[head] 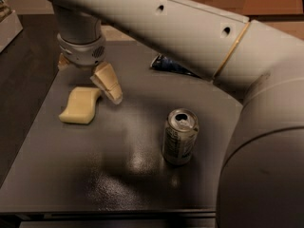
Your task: Pick sponge
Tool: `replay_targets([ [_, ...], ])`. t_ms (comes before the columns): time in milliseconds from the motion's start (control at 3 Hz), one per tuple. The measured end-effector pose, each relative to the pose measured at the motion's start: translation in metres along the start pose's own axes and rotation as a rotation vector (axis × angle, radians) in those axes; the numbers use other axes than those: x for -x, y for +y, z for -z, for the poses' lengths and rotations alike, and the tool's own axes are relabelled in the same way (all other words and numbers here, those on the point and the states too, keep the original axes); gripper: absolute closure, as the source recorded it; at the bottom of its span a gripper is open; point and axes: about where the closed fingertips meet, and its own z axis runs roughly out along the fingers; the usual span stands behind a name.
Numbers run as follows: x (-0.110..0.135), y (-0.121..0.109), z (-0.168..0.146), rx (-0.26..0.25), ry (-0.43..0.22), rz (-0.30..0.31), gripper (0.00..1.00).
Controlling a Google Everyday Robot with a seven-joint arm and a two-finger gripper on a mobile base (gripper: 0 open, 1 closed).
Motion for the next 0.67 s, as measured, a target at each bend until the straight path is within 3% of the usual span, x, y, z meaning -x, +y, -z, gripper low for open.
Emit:
replay_targets([
  [667, 0.008, -0.012, -0.024, 0.061, -0.018, 0.085, 0.0],
])
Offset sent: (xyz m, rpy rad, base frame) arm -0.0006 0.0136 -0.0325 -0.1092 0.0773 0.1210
